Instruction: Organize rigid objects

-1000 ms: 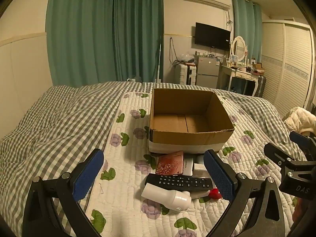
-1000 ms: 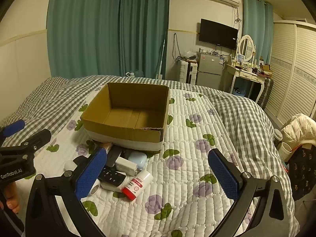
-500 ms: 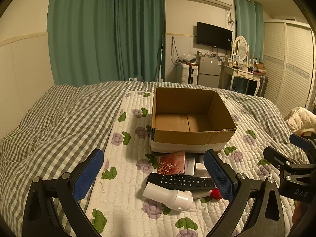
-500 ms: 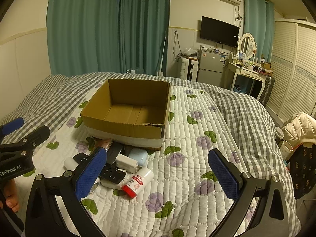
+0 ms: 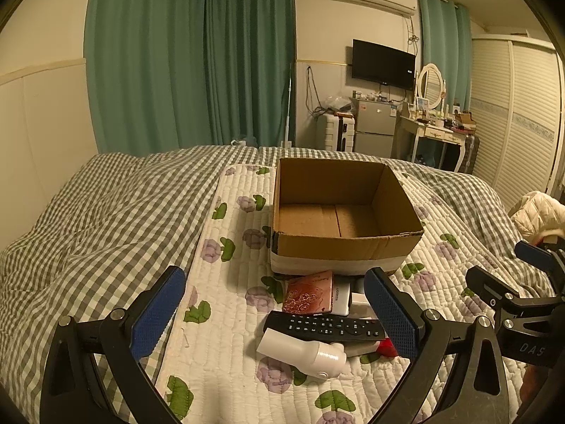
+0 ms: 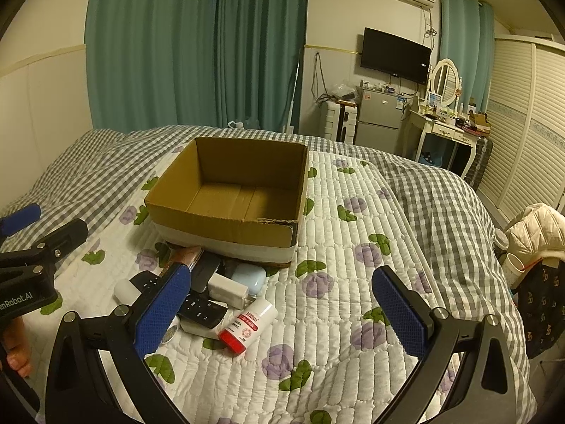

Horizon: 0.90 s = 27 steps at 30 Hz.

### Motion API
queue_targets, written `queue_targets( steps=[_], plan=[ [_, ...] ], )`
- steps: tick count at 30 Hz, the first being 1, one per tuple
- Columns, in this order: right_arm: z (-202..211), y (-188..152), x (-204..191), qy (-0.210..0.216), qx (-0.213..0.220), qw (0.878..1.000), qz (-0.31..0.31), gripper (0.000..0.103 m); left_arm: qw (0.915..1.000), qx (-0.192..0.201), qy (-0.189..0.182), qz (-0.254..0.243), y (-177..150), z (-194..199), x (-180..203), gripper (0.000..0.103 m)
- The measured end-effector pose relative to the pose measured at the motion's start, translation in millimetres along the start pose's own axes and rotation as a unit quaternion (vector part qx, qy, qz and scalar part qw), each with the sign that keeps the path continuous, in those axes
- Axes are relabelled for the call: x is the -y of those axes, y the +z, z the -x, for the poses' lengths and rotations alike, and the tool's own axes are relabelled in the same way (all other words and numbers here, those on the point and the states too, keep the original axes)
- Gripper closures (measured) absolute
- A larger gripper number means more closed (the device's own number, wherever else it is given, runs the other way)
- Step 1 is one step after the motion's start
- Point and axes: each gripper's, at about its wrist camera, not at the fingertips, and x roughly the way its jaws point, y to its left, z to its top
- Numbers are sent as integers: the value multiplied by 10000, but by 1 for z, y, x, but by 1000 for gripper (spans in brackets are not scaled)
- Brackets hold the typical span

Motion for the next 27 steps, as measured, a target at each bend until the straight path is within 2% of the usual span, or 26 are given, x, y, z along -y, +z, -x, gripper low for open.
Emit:
queue_targets(
  steps=[27],
  plan=[
    [1,0,-2,-1,-43,10000,25,0,10000,-81,-19,-42,-2,0,3,0]
  ],
)
